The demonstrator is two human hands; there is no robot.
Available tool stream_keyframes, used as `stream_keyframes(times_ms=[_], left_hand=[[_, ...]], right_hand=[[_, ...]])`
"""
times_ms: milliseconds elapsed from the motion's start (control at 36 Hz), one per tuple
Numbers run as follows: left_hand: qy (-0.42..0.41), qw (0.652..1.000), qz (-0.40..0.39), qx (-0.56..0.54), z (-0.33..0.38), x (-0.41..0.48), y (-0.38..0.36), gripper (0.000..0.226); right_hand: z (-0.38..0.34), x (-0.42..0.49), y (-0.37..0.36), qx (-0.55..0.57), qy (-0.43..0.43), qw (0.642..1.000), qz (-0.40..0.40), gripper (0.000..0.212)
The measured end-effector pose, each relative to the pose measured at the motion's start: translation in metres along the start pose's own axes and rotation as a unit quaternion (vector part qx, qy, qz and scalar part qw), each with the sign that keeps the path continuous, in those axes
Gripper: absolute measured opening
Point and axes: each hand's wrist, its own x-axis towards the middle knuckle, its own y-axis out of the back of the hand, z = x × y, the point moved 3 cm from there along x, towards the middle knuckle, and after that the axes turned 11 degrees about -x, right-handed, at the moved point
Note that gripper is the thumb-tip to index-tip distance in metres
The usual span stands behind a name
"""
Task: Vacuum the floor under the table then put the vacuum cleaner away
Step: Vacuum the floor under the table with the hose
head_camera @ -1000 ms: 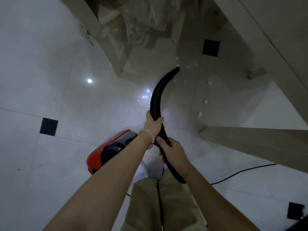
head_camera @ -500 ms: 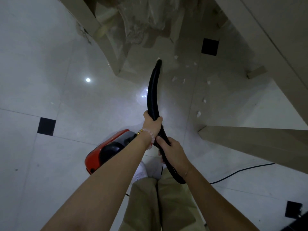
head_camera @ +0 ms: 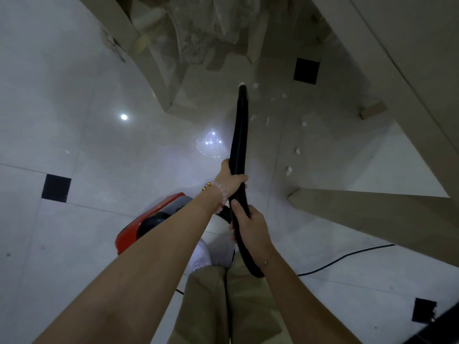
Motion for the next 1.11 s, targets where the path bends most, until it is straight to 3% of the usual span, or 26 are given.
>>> stream_keyframes(times_ms=[111, 472, 583, 889, 972, 1111], left_hand=[[0.004, 0.998, -0.022, 0.054, 0.005, 0.004, -0.01, 0.047], [-0.002, 0.993, -0.043, 0.108, 0.007, 0.014, -0.02, 0.052], [-0.006, 0.995, -0.021, 0.096, 0.009, 0.017, -0.016, 0.06], [-0.079, 0.992, 0.1, 0.021, -0.003, 0.008, 0.0, 0.039], [-0.105, 0.985, 0.136, 0.023, -0.01, 0.003, 0.003, 0.043], [-0.137, 0.985, 0.102, 0.018, -0.009, -0.004, 0.005, 0.028]], right_hand=[[-0.002, 0.001, 0.005, 0.024, -0.006, 1.0, 0.005, 0.034], [-0.006, 0.001, 0.009, 0.071, -0.029, 0.997, -0.001, 0.035], [-0.012, 0.006, 0.013, 0.065, -0.023, 0.998, -0.011, 0.034], [-0.015, 0.01, 0.009, 0.03, -0.035, 0.997, -0.058, 0.03], [-0.01, 0.008, 0.006, 0.029, -0.034, 0.997, -0.061, 0.03], [-0.008, 0.002, 0.004, 0.035, -0.016, 0.998, -0.056, 0.031]])
